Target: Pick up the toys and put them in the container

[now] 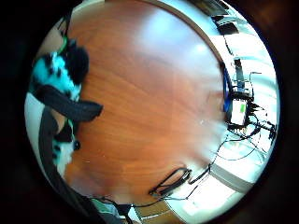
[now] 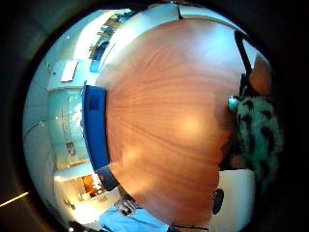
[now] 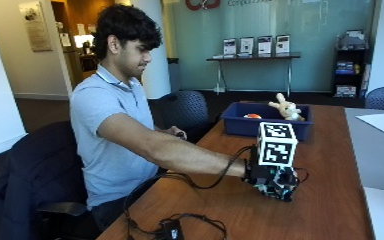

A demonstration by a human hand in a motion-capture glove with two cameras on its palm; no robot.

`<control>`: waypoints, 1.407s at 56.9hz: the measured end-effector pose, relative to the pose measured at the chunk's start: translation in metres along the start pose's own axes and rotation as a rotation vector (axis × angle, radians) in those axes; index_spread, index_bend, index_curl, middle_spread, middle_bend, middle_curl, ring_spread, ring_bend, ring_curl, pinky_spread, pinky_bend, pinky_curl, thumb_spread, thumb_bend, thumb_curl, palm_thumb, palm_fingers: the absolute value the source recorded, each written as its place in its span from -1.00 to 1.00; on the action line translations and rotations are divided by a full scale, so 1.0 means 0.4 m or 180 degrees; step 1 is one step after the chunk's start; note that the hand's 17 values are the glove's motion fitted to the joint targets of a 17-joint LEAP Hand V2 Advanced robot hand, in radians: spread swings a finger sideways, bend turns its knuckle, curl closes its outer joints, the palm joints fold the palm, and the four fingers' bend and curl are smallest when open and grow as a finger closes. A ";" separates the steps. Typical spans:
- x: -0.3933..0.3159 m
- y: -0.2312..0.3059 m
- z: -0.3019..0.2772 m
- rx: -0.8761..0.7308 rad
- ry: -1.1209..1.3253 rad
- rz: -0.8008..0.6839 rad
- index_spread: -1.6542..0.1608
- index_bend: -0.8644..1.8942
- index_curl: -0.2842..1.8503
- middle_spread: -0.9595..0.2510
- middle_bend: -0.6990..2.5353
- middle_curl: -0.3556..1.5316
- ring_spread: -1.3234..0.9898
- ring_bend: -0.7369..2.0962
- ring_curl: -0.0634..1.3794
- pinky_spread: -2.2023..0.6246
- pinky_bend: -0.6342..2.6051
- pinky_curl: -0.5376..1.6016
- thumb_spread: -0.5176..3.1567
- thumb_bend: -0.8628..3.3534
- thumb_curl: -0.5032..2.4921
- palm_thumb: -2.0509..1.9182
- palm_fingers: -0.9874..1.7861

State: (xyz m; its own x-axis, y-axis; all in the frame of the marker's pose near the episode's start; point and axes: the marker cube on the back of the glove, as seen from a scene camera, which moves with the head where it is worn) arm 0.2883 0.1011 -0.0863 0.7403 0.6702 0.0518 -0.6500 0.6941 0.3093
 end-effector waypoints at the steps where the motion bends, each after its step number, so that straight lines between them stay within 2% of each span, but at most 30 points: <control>1: 0.000 -0.001 -0.004 0.0035 -0.0006 0.0003 0.55 -0.17 -0.32 0.60 -0.43 -0.44 0.04 0.08 -0.41 0.33 0.15 -0.15 0.09 -0.44 -0.30 0.38 0.34; 11: -0.052 -0.023 -0.067 0.0150 -0.0245 0.0036 0.59 -0.16 -0.25 0.51 -0.38 -0.38 -0.04 0.13 -0.31 0.30 0.11 -0.13 -0.05 -0.46 -0.22 0.44 0.40; 20: -0.184 -0.046 -0.203 0.0274 -0.0353 -0.0147 0.60 -0.16 -0.20 0.48 -0.35 -0.33 -0.07 0.13 -0.26 0.29 0.10 -0.11 -0.15 -0.48 -0.17 0.45 0.40; 36: -0.600 -0.054 -0.515 0.0629 -0.0357 -0.0875 0.62 -0.18 -0.14 0.47 -0.32 -0.26 -0.07 0.13 -0.22 0.28 0.07 -0.10 -0.27 -0.51 -0.11 0.46 0.43; 41: -0.740 -0.036 -0.571 0.0652 -0.0390 -0.1138 0.62 -0.18 -0.12 0.48 -0.32 -0.24 -0.06 0.13 -0.21 0.28 0.05 -0.10 -0.29 -0.52 -0.10 0.46 0.44; 48: -0.933 0.003 -0.577 0.0574 -0.0447 -0.1615 0.63 -0.19 -0.11 0.49 -0.33 -0.22 -0.05 0.12 -0.20 0.28 0.04 -0.10 -0.32 -0.53 -0.09 0.47 0.46; 57: -1.127 0.043 -0.512 0.0319 -0.0495 -0.2058 0.63 -0.21 -0.09 0.51 -0.35 -0.21 -0.02 0.11 -0.20 0.28 0.02 -0.10 -0.32 -0.54 -0.08 0.47 0.47; 65: -1.266 0.071 -0.414 -0.0306 -0.0483 -0.2247 0.64 -0.23 -0.08 0.52 -0.37 -0.20 0.00 0.08 -0.22 0.27 0.00 -0.11 -0.32 -0.55 -0.07 0.46 0.47; 68: -1.277 0.080 -0.376 -0.0851 -0.0306 -0.2195 0.63 -0.28 -0.09 0.53 -0.41 -0.22 0.01 0.07 -0.22 0.27 0.02 -0.10 -0.27 -0.56 -0.09 0.44 0.37; 69: -1.275 0.082 -0.366 -0.1008 -0.0244 -0.2173 0.62 -0.30 -0.10 0.54 -0.43 -0.22 0.01 0.05 -0.23 0.27 0.05 -0.09 -0.23 -0.56 -0.10 0.43 0.29; 71: -1.270 0.083 -0.350 -0.1202 -0.0134 -0.2143 0.59 -0.36 -0.12 0.59 -0.53 -0.27 0.05 -0.01 -0.22 0.27 0.18 -0.03 -0.15 -0.62 -0.15 0.31 0.00; 74: -1.258 0.077 -0.335 -0.1199 0.0009 -0.2105 0.57 -0.35 -0.15 0.64 -0.53 -0.30 0.08 -0.07 -0.23 0.30 0.30 0.01 -0.10 -0.65 -0.22 0.18 -0.20; 80: -1.203 0.057 -0.334 -0.0834 0.0013 -0.2072 0.52 -0.28 -0.24 0.68 -0.50 -0.35 0.12 -0.13 -0.37 0.35 0.34 -0.03 -0.05 -0.63 -0.30 0.06 -0.26</control>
State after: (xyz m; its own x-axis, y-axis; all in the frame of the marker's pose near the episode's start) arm -0.1058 -0.1705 -0.2308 0.9928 0.0974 -0.0700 -0.0950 0.9948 0.0371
